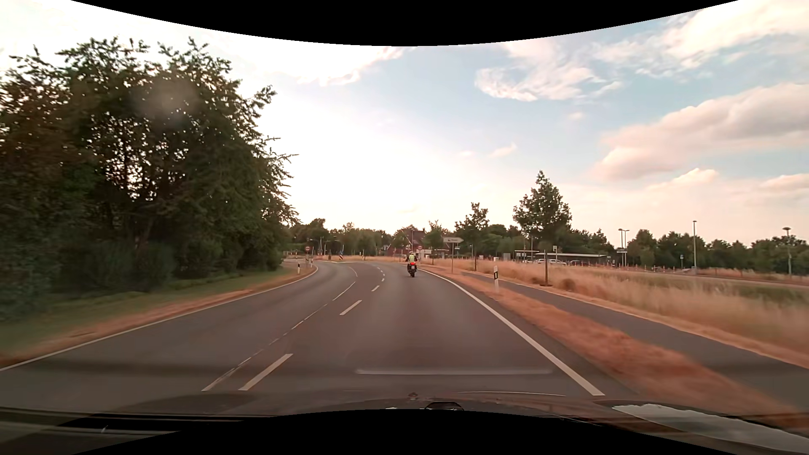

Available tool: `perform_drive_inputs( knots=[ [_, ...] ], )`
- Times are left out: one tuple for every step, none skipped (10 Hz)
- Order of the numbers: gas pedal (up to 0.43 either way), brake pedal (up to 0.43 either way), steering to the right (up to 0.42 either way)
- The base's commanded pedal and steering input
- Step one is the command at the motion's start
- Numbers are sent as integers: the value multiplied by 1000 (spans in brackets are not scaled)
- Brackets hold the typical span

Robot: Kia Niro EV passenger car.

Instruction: Follow the waypoints while adhering to traffic rules and regulations

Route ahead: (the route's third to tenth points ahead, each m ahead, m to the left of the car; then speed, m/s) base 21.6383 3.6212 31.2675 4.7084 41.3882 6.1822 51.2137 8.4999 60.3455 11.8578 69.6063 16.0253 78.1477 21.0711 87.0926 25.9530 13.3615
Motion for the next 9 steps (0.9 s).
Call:
perform_drive_inputs(
  knots=[
    [157, 0, -5],
    [157, 0, -6],
    [157, 0, -7],
    [157, 0, -7],
    [157, 0, -7],
    [157, 0, -7],
    [157, 0, -7],
    [157, 0, -7],
    [157, 0, -7]
  ],
)
